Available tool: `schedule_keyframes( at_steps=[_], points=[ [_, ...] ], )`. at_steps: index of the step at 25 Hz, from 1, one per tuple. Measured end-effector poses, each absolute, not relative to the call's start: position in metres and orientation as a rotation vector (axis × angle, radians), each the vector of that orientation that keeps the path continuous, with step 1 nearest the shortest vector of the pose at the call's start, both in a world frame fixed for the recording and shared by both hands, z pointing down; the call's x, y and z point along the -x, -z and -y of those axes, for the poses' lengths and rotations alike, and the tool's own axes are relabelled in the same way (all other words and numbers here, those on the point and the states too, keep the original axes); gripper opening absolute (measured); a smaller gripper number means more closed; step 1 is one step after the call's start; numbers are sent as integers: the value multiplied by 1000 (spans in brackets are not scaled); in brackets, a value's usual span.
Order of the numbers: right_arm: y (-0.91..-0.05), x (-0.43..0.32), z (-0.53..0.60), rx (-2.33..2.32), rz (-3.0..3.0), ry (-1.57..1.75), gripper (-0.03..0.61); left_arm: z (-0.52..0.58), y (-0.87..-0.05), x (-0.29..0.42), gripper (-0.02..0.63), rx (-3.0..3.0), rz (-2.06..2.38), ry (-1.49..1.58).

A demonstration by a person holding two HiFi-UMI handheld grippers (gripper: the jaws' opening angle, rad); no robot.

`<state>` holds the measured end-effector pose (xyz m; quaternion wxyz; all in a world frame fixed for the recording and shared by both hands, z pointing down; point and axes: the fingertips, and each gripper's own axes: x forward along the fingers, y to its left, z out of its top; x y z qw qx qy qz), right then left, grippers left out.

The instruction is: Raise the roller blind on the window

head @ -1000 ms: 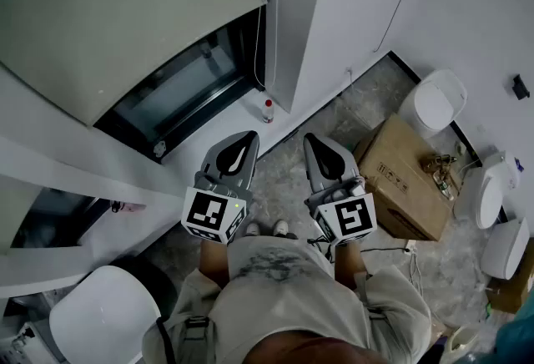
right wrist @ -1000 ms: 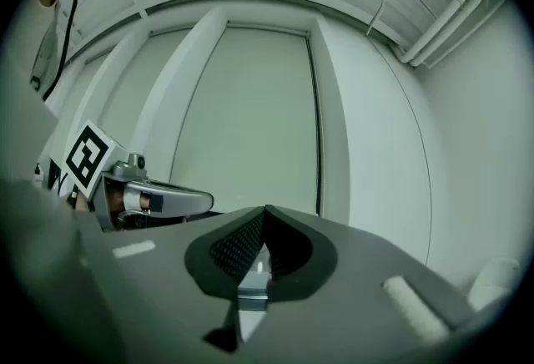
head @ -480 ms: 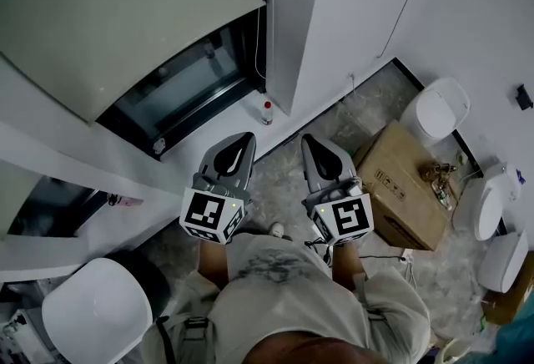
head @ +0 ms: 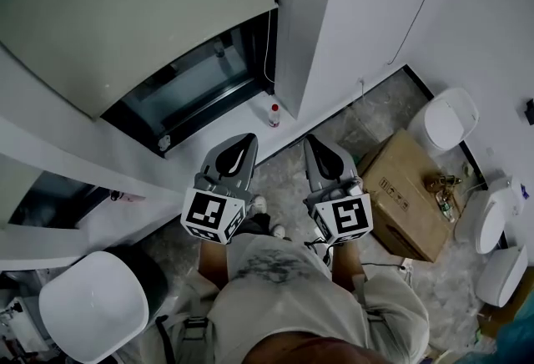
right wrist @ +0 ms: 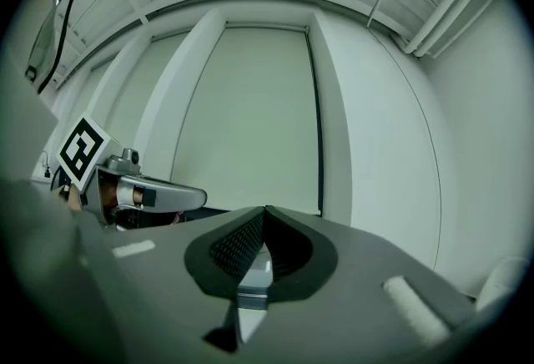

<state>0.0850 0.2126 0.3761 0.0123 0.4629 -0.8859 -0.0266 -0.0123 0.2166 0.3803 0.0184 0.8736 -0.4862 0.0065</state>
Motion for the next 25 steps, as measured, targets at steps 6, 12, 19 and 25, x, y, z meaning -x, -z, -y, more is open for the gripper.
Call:
schedule_keyframes(
  at_steps=[6, 12, 19, 25],
  points=[
    [-377, -72, -181, -1469, 2739, 100, 11, -184, -383, 25, 5, -2718, 1479, -4],
    [-380, -65, -141, -1504, 2697, 83, 11, -145, -384, 33, 5, -2724, 1441, 14],
    [-381, -49, -98, -1526, 2689, 89, 11, -99, -386, 47, 5, -2731, 1402, 13],
    [-376, -40, -66, -1577, 2656, 107, 11, -63, -383, 55, 5, -2765, 1350, 20]
  ],
)
